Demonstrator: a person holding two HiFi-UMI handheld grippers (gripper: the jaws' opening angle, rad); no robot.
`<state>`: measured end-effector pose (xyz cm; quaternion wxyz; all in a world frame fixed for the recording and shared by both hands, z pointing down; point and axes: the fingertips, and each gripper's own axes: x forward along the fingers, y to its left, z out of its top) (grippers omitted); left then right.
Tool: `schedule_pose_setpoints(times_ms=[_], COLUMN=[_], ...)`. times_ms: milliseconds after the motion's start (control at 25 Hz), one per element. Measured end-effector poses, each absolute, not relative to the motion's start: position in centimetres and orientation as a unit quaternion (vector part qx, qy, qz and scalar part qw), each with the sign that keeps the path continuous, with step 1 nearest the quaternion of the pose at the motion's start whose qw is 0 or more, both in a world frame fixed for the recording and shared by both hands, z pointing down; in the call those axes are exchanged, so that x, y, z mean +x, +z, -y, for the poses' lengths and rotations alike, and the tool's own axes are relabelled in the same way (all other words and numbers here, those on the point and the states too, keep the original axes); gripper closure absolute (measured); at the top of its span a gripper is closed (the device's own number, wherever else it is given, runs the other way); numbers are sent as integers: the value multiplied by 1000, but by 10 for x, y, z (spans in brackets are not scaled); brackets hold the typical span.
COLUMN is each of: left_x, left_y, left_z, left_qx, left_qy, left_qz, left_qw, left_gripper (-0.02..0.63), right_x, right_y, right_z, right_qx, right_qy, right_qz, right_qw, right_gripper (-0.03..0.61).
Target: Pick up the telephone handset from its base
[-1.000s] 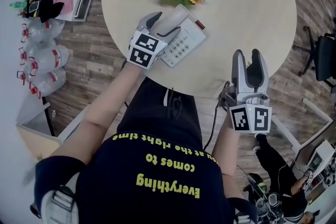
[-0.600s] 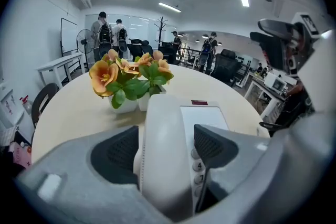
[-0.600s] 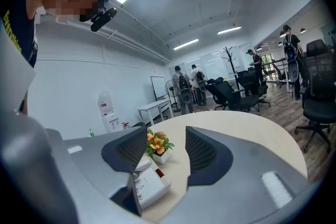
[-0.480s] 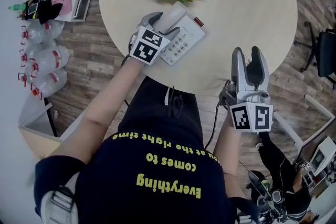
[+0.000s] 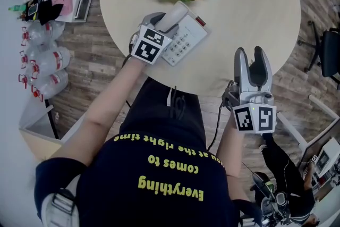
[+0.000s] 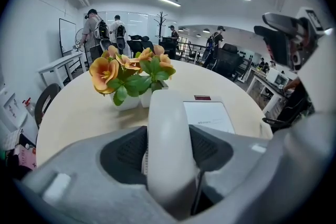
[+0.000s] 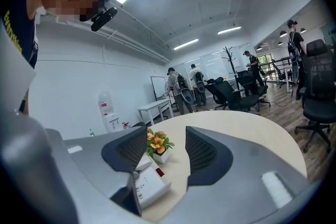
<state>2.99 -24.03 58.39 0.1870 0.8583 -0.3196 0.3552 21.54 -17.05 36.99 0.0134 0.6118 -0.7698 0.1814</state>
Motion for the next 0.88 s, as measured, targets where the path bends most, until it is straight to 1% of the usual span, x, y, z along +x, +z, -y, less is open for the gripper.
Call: schedule_pose_setpoints(times_ms=[200,880], left_x=[30,27], left_y=[583,578], left_z=[240,238], left_qx=[858,859], left_qy=[358,350], left_qz=[322,330], left_qw=[180,177], left_gripper=[380,385], right_x=[215,217], right_y=[370,366], right_z=[169,167], right_qx=[612,617], right_qy=[179,175], right_qz=[770,768], right_qw=[16,13], right_gripper=[339,339])
